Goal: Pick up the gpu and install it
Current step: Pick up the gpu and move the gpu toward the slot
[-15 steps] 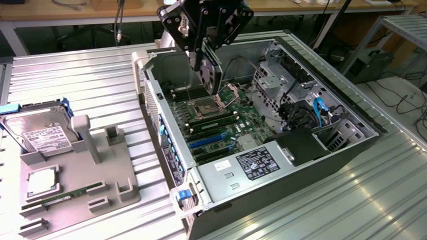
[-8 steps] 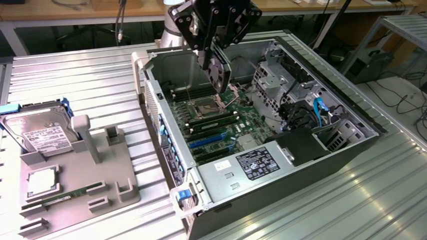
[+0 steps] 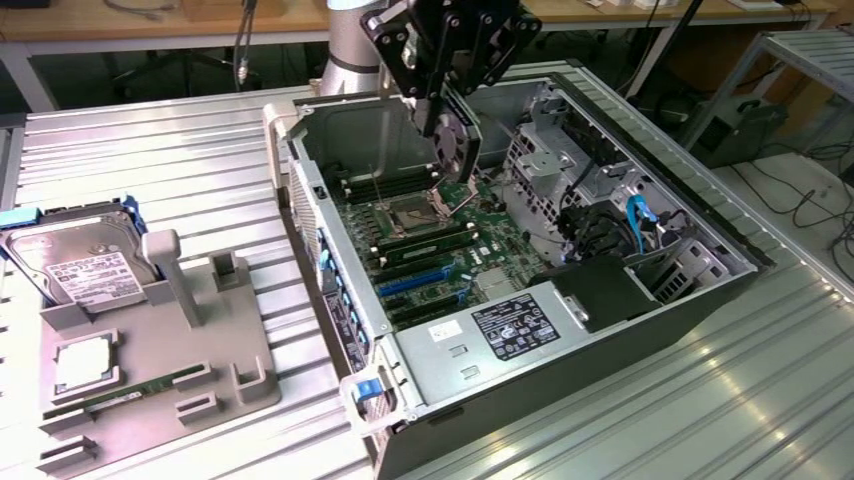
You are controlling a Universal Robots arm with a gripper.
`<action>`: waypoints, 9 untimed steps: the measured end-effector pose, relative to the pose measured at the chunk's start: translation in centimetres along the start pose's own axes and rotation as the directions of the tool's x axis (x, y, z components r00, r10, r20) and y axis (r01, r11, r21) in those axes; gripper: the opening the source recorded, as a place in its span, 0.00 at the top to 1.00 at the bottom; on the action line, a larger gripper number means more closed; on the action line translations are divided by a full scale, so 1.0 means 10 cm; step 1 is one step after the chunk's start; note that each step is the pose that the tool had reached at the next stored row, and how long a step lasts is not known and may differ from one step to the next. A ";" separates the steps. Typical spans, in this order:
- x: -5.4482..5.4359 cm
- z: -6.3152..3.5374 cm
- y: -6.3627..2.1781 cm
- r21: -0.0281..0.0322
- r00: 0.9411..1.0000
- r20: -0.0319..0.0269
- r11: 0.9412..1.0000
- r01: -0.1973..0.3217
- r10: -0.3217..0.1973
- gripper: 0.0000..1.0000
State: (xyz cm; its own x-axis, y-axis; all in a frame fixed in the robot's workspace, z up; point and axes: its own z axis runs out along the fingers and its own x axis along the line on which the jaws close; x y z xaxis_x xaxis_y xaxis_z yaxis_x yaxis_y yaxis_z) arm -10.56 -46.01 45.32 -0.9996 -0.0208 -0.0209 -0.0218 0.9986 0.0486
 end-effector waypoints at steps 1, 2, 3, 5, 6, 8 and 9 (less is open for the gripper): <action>-0.02 0.000 0.000 0.000 1.000 0.000 1.000 0.000 0.000 0.72; -0.03 0.001 -0.001 0.000 1.000 0.000 1.000 0.000 0.000 0.72; -0.05 0.001 -0.001 0.000 1.000 0.000 1.000 0.000 0.000 0.72; -0.08 0.002 -0.002 0.000 1.000 0.000 1.000 0.000 0.000 0.72; -0.10 0.002 -0.002 0.000 1.000 0.000 1.000 0.000 0.000 0.72; -0.15 0.003 -0.003 0.000 1.000 0.000 1.000 0.000 0.000 0.72; -0.18 0.004 -0.004 0.000 1.000 0.000 1.000 0.000 0.000 0.72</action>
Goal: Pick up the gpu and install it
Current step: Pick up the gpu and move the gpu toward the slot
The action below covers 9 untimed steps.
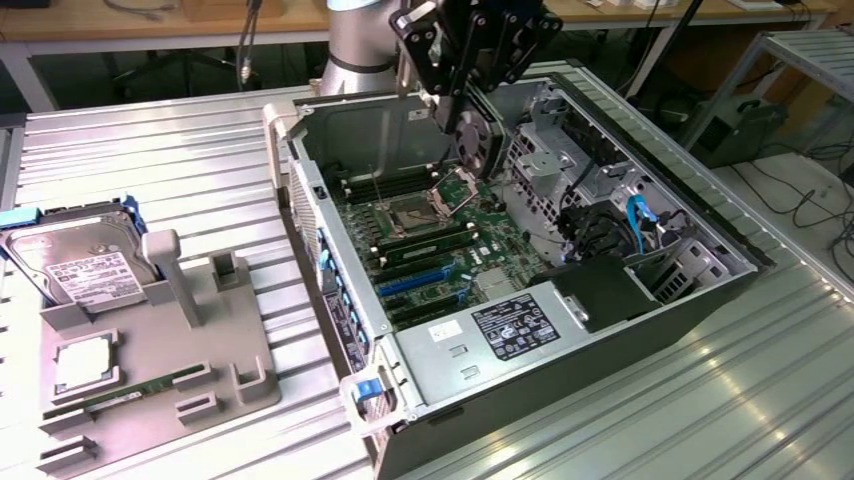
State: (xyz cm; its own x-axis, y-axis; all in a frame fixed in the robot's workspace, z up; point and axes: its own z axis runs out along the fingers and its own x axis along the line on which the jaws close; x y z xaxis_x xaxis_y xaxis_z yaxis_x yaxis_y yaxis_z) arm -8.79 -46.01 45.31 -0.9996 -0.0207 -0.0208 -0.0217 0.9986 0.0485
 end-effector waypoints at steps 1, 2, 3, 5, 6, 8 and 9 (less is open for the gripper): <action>-0.02 0.000 -0.001 0.000 1.000 0.000 1.000 0.000 0.000 0.72; -0.03 0.001 -0.001 0.000 1.000 0.000 1.000 0.000 0.000 0.72; -0.05 0.002 -0.001 0.000 1.000 0.000 1.000 0.000 0.000 0.72; -0.09 0.003 -0.002 0.000 1.000 0.000 1.000 0.000 0.000 0.72; -0.10 0.003 -0.002 0.000 1.000 0.000 1.000 0.000 0.000 0.72; -0.14 0.005 -0.003 0.000 1.000 0.000 1.000 0.000 0.000 0.72; -0.16 0.005 -0.003 0.000 1.000 0.000 1.000 0.000 0.000 0.72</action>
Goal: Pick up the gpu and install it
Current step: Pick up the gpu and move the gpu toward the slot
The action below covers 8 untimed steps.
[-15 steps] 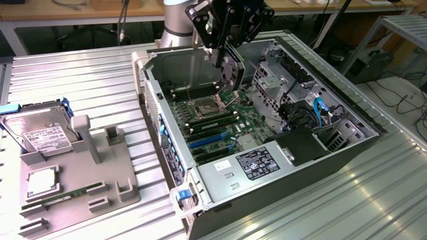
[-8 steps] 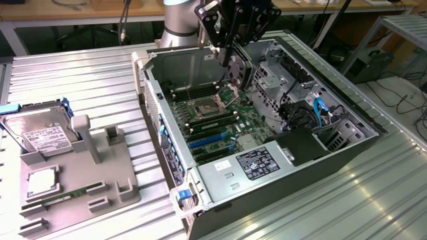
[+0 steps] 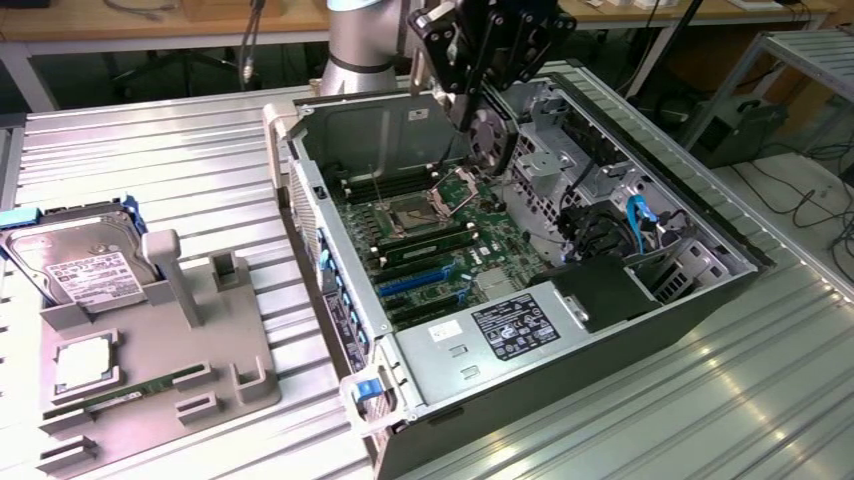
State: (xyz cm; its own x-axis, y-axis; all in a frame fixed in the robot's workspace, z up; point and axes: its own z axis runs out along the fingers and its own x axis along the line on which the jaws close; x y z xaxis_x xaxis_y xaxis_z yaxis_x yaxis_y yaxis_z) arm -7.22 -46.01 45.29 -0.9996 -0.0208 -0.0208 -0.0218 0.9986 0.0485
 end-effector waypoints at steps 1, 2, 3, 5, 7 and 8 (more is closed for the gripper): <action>-0.01 0.001 -0.001 0.000 1.000 0.000 1.000 0.000 0.000 0.72; -0.06 0.002 -0.001 0.000 1.000 0.000 1.000 0.000 0.000 0.72; -0.08 0.004 -0.002 0.000 1.000 0.000 1.000 0.000 0.000 0.72; -0.12 0.006 -0.003 0.000 1.000 0.000 1.000 0.000 0.000 0.72; -0.17 0.007 -0.004 0.000 1.000 0.000 1.000 0.000 0.000 0.72; -0.19 0.008 -0.004 0.000 1.000 0.000 1.000 0.000 0.000 0.72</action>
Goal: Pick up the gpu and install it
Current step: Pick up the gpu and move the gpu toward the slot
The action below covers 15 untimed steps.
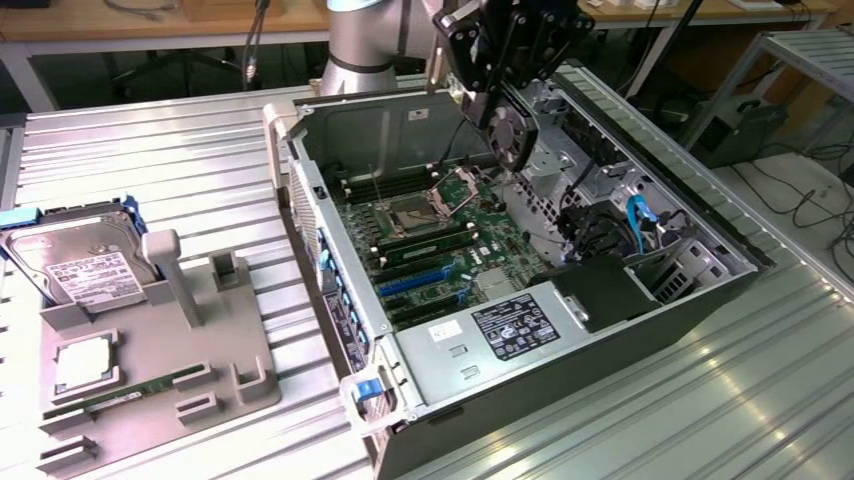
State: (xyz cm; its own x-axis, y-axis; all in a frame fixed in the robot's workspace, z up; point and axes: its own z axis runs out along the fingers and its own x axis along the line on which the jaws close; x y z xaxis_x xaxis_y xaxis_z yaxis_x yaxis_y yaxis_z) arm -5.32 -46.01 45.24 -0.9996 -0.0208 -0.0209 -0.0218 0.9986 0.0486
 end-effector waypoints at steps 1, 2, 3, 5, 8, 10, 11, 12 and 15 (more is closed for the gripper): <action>-0.02 0.001 -0.001 0.000 1.000 0.000 1.000 0.000 0.000 0.72; -0.05 0.002 -0.001 0.000 1.000 0.000 1.000 0.000 0.000 0.72; -0.07 0.003 -0.002 0.000 1.000 0.000 1.000 0.000 0.000 0.72; -0.12 0.004 -0.003 0.000 1.000 0.000 1.000 0.000 0.000 0.72; -0.20 0.007 -0.005 0.000 1.000 0.000 1.000 0.000 0.000 0.72; -0.25 0.009 -0.006 0.000 1.000 0.000 1.000 0.000 0.000 0.72; -0.25 0.009 -0.006 0.000 1.000 0.000 1.000 0.000 0.000 0.72; -0.25 0.009 -0.006 0.000 1.000 0.000 1.000 0.000 0.000 0.72; -0.25 0.009 -0.006 0.000 1.000 0.000 1.000 0.000 0.000 0.72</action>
State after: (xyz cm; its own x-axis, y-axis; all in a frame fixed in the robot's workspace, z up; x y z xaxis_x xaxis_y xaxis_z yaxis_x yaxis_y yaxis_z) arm -2.77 -46.02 45.20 -0.9996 -0.0208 -0.0209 -0.0218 0.9986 0.0485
